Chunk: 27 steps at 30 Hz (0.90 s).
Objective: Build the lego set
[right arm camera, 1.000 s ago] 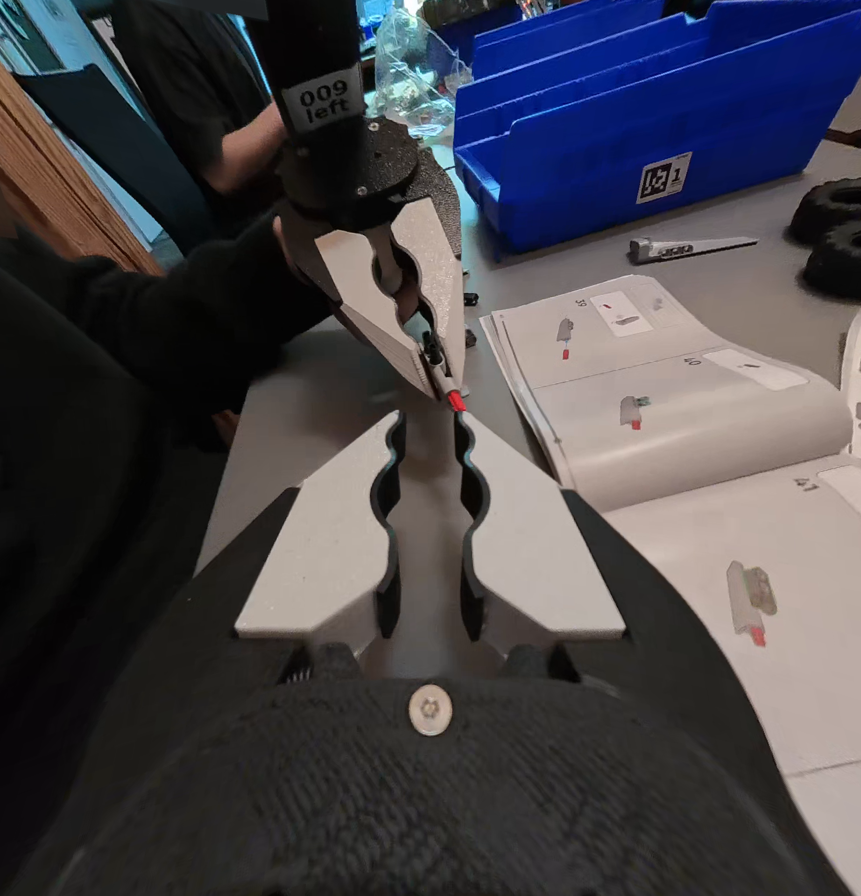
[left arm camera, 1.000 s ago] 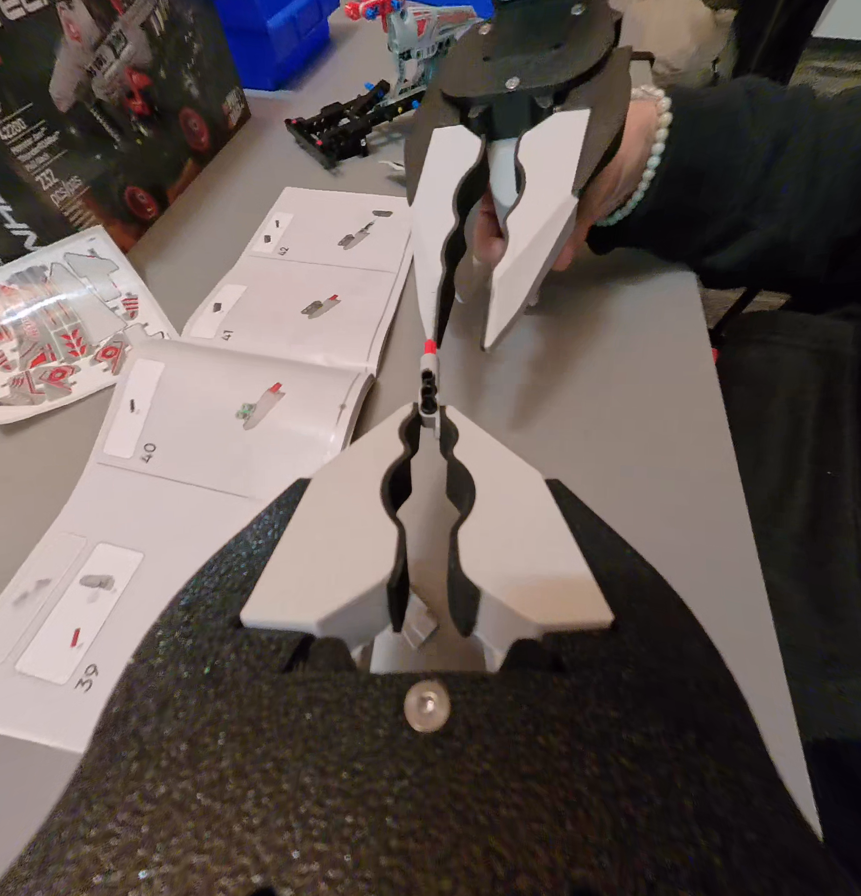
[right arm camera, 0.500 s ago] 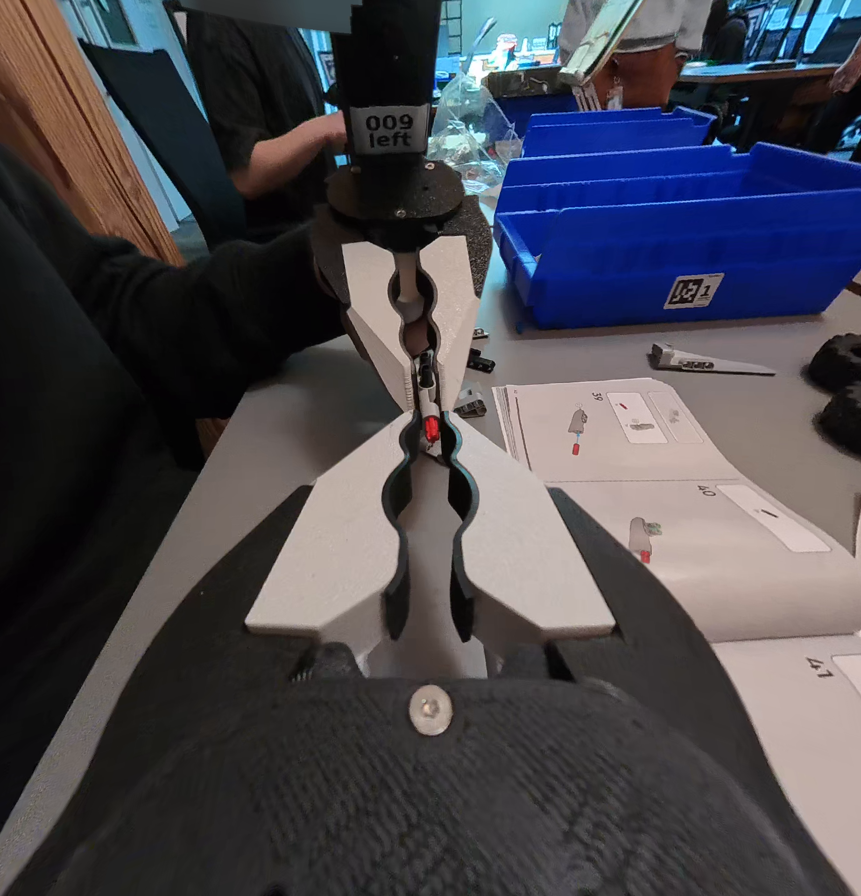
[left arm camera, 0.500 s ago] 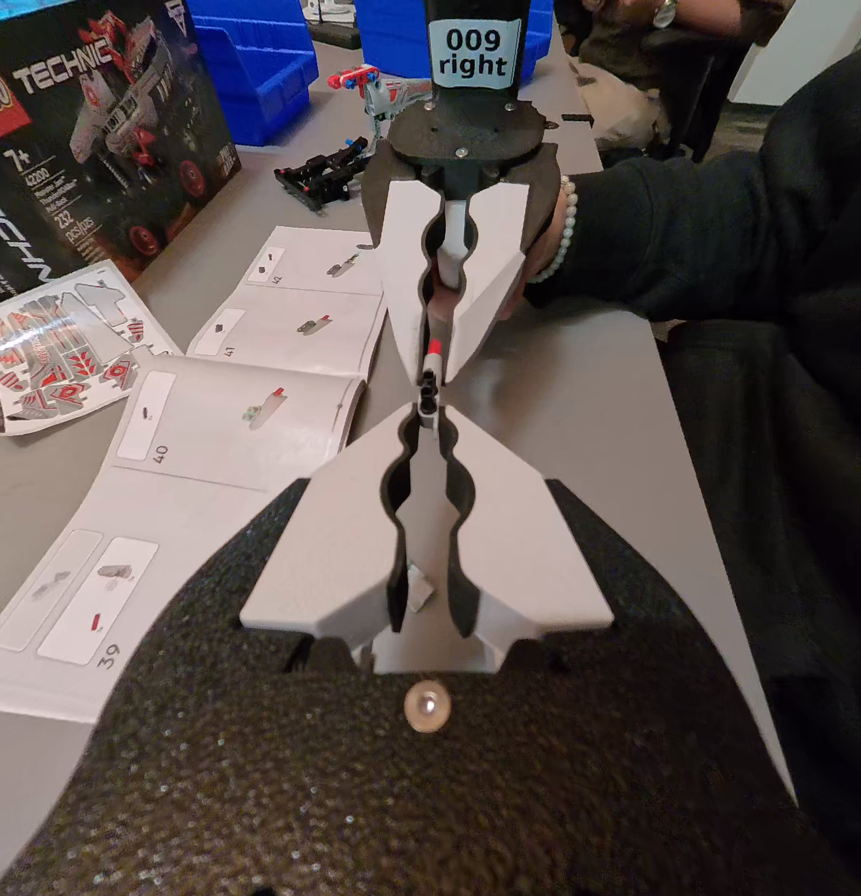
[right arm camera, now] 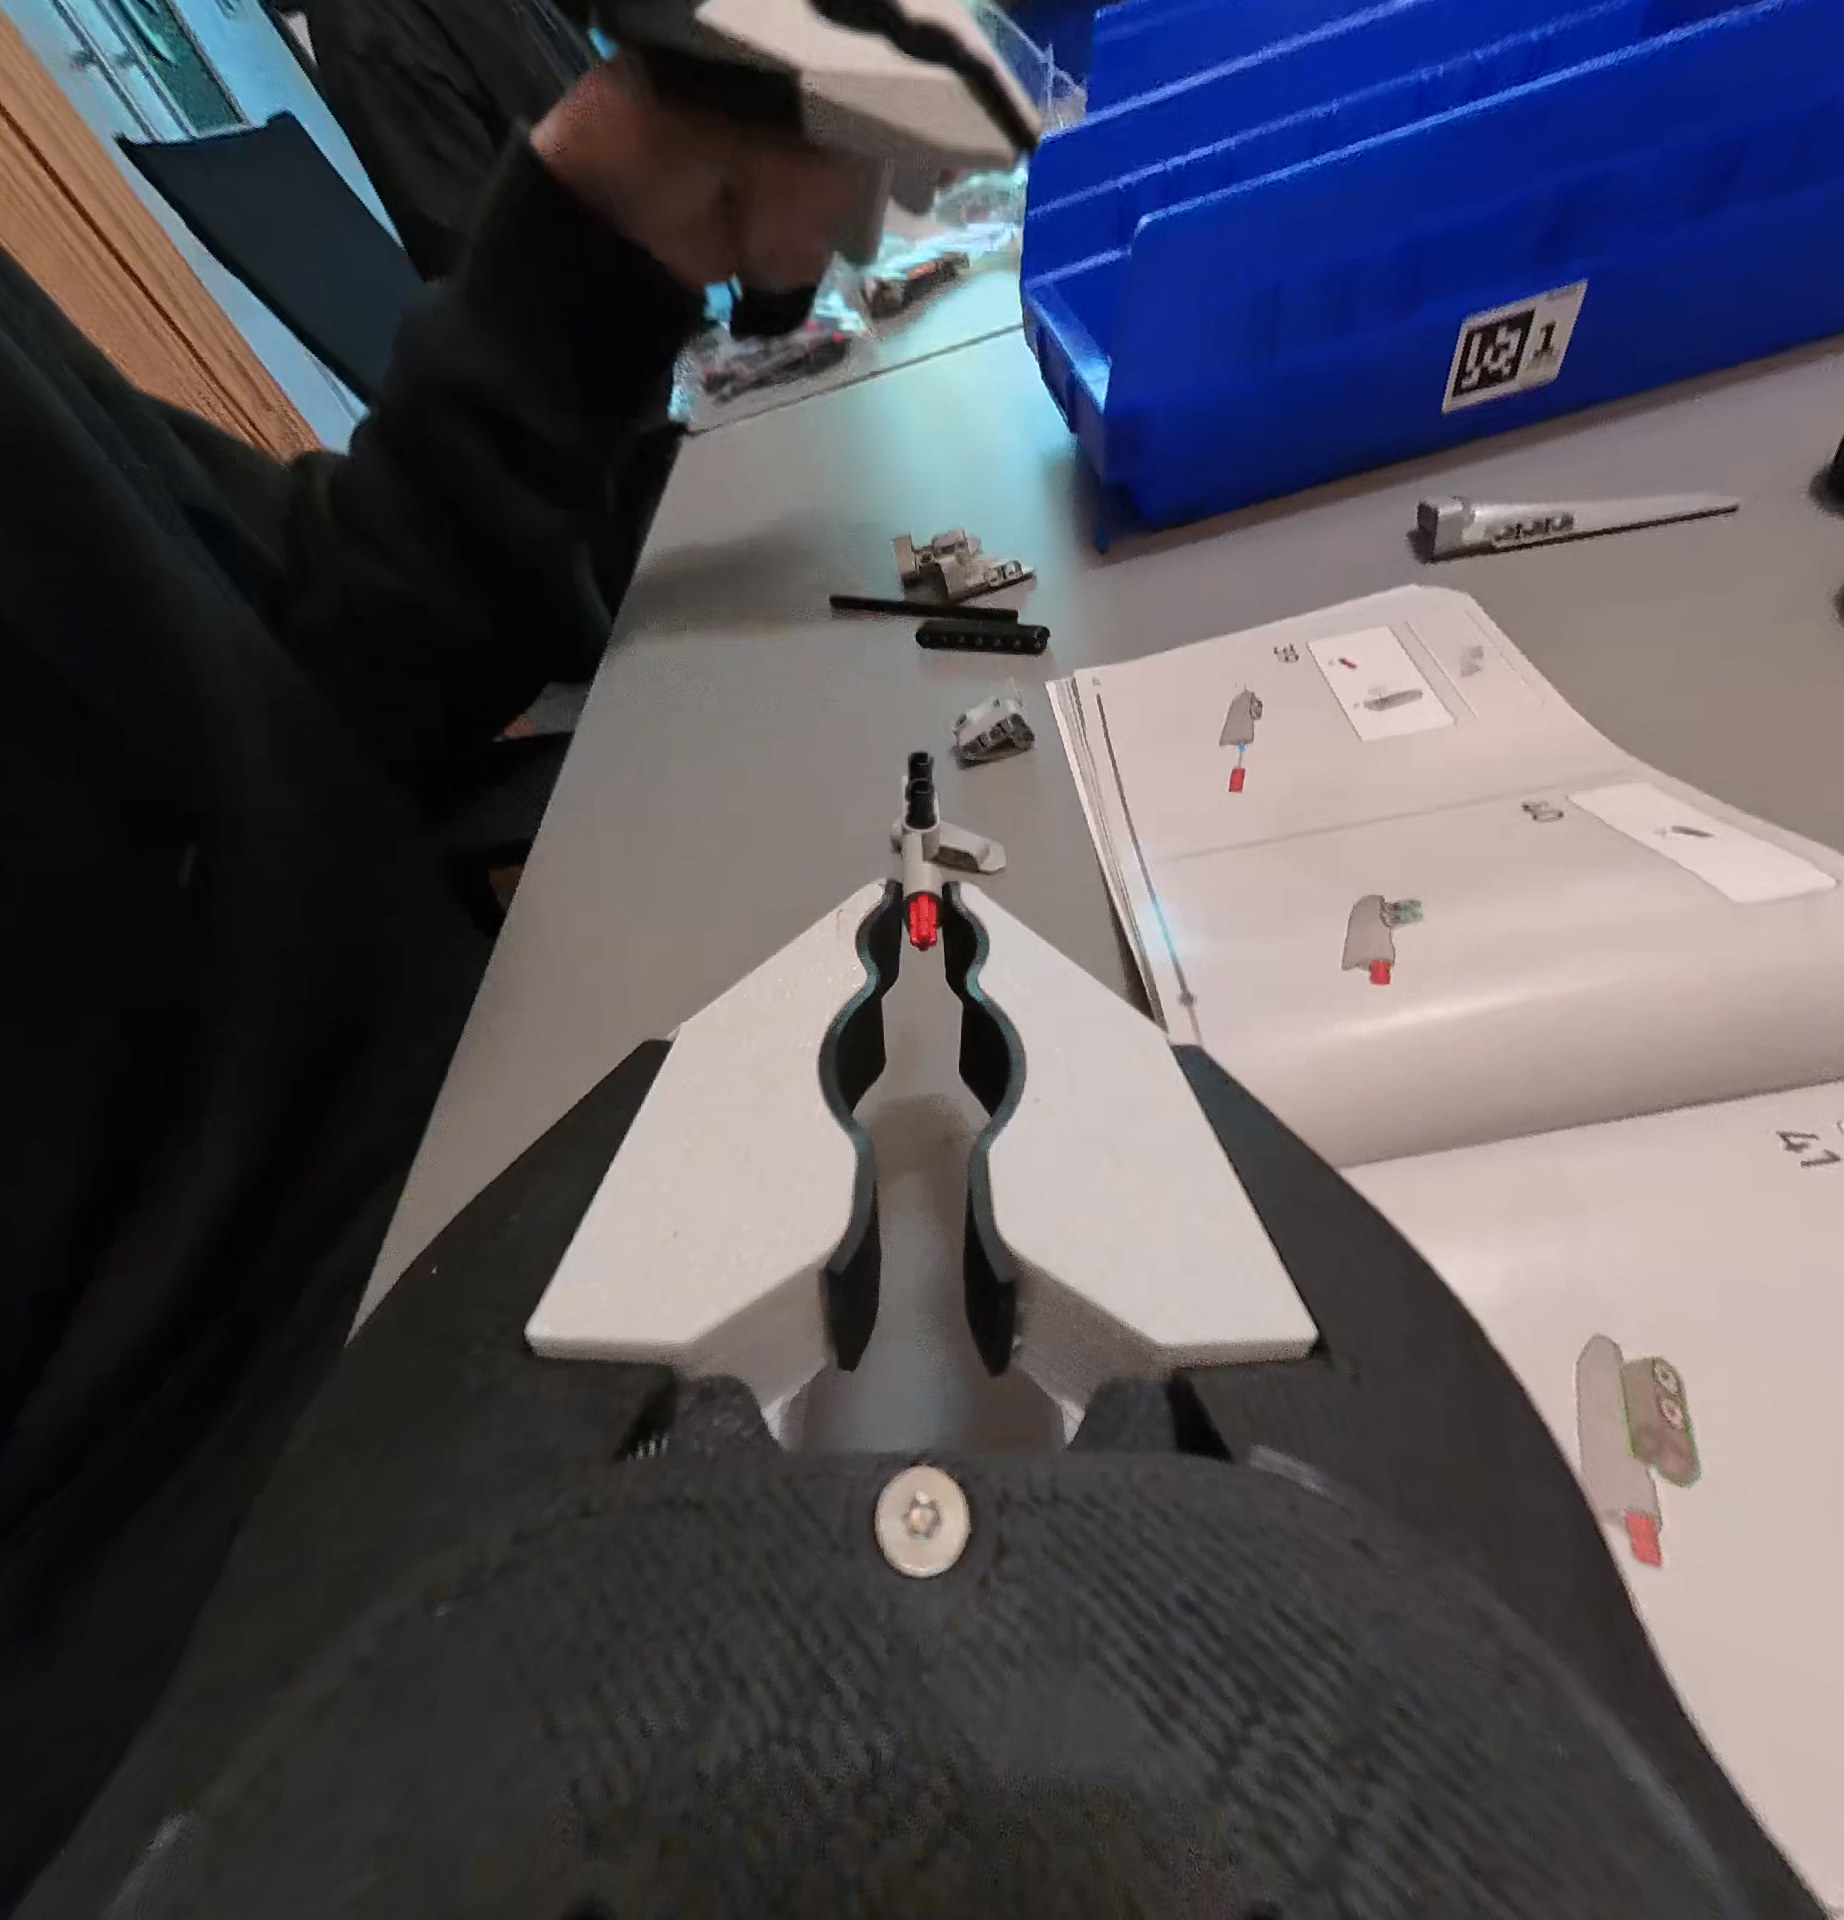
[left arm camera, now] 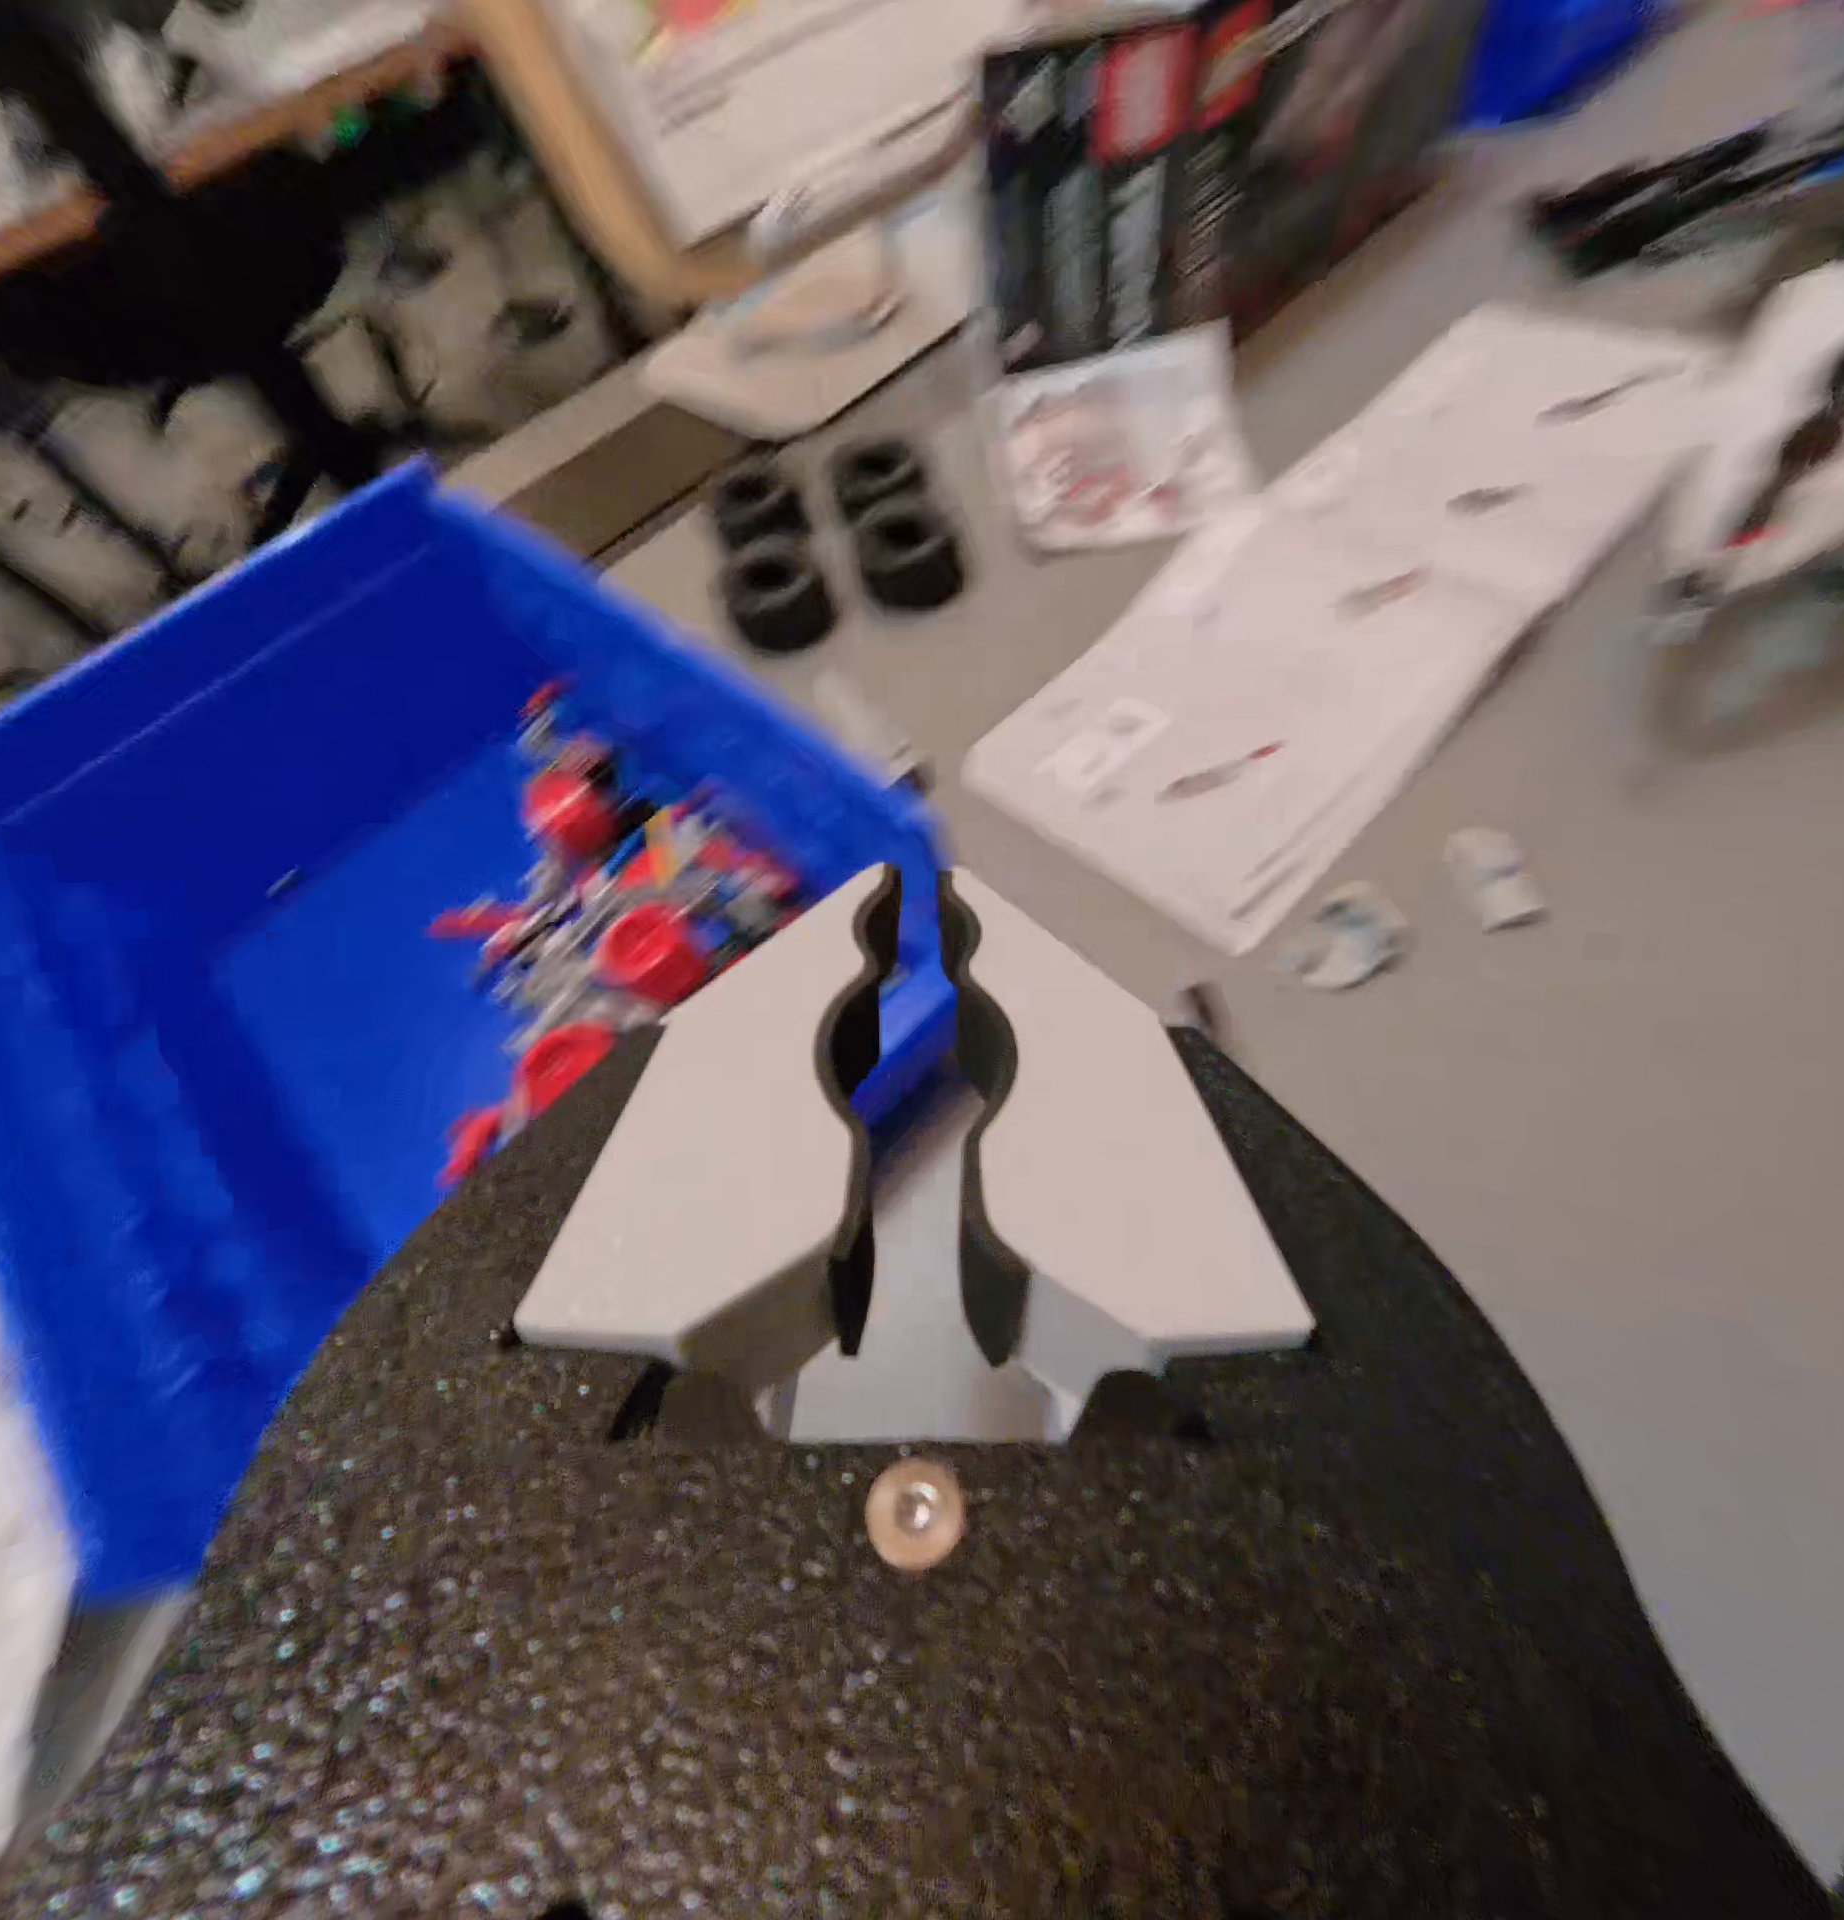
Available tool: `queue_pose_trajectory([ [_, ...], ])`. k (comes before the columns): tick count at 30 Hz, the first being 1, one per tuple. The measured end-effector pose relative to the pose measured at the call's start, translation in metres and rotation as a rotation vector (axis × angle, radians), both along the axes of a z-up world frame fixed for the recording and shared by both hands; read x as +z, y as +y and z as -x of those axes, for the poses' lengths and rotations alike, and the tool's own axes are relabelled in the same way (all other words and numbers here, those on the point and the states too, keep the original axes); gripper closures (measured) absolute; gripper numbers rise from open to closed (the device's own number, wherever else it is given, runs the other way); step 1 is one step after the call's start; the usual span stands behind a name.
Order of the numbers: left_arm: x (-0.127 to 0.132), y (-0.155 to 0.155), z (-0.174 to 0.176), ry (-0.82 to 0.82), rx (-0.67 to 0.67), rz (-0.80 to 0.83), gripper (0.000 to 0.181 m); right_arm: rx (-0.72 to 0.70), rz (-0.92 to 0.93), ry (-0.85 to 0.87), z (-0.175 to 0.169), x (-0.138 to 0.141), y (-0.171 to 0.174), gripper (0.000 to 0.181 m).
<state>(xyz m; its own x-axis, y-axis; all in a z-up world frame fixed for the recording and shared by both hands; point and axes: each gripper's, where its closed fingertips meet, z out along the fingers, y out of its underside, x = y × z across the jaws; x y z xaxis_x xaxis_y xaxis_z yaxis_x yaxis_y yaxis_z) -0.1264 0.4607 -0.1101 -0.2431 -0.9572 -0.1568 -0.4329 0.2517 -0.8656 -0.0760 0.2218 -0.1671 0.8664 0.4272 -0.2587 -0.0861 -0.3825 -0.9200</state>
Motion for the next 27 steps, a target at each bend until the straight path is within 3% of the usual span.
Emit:
queue_pose_trajectory([
  [2, -0.01, 0.037, 0.003, 0.114, 0.064, -0.038, 0.176, -0.014, 0.015, 0.001, -0.002, -0.002, 0.0, 0.175],
  [7, -0.04, 0.07, -0.019, 0.377, -0.057, -0.153, 0.167, -0.053, 0.119, 0.007, -0.006, -0.017, 0.001, 0.175],
  [14, -0.083, 0.074, -0.07, 0.578, -0.294, -0.171, 0.175, -0.075, 0.243, 0.017, -0.009, -0.035, 0.005, 0.175],
  [16, -0.094, 0.072, -0.071, 0.639, -0.367, -0.189, 0.178, -0.081, 0.255, 0.011, -0.01, -0.037, 0.005, 0.175],
  [21, -0.116, 0.079, -0.065, 0.727, -0.422, -0.252, 0.179, -0.111, 0.254, 0.009, -0.014, -0.037, 0.006, 0.175],
  [25, -0.108, 0.107, -0.078, 0.692, -0.24, -0.279, 0.18, -0.109, 0.254, 0.035, -0.015, -0.036, 0.006, 0.175],
  [27, -0.102, 0.09, -0.086, 0.613, -0.3, -0.196, 0.178, -0.107, 0.262, 0.055, -0.016, -0.036, 0.007, 0.175],
])
